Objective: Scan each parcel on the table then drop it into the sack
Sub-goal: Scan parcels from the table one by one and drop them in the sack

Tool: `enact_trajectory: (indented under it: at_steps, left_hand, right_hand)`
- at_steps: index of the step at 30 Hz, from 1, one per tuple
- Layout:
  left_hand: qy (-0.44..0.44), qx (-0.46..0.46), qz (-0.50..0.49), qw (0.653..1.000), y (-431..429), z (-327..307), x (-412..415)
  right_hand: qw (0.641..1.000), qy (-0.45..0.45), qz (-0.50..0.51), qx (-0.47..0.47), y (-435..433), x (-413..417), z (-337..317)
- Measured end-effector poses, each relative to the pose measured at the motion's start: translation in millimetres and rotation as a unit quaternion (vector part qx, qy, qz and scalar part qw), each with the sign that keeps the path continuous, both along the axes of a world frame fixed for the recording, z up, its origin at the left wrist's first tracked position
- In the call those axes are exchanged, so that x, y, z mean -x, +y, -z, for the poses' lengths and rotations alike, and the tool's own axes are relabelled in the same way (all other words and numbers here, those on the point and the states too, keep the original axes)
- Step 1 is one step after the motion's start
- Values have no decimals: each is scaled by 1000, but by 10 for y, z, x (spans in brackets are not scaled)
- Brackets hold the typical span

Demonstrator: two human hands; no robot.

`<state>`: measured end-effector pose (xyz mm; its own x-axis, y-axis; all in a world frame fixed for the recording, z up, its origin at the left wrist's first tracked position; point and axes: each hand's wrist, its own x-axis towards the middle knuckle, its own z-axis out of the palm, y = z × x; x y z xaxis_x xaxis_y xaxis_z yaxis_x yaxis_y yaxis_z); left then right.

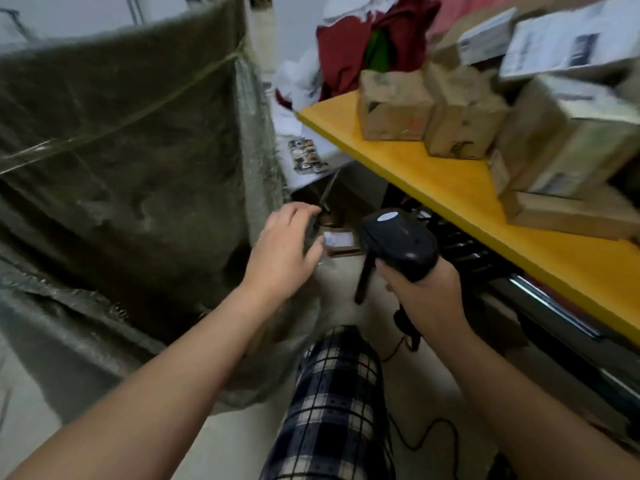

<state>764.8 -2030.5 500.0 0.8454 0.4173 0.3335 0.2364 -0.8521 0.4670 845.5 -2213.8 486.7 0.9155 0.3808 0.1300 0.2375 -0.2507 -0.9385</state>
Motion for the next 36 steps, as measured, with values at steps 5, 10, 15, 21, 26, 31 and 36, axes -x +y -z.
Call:
enact_trajectory:
  at_steps: [5,10,15,21,26,31,36]
  left_hand:
    - [-60,-12,137,989,-940,-544,-308]
    - [-68,17,259,963,-1894,-836,-657]
    - [-49,45,344,937,-2778,-927,-925]
    - [20,64,352,934,-3553,-882,-1062]
    - [-5,126,356,926,-3610,-901,-1070]
    - [-8,250,339,907,-3564,-901,-1018]
    - [79,350,383,851,-3442,-872,-831]
  right_hand:
    - [993,-10,101,-53,-1016,260,-461]
    - [975,-42,209,-65,-1908,374,-832]
    - [942,-78,310,-97,-2639,498,-983]
    - [895,-35,414,-164,-3286,522,-936]
    - [882,50,385,-267,-3326,438,-883]
    - [876,24,384,-291,-3118,477,-831]
    - [858,-39,412,-305,-2994,611,-713]
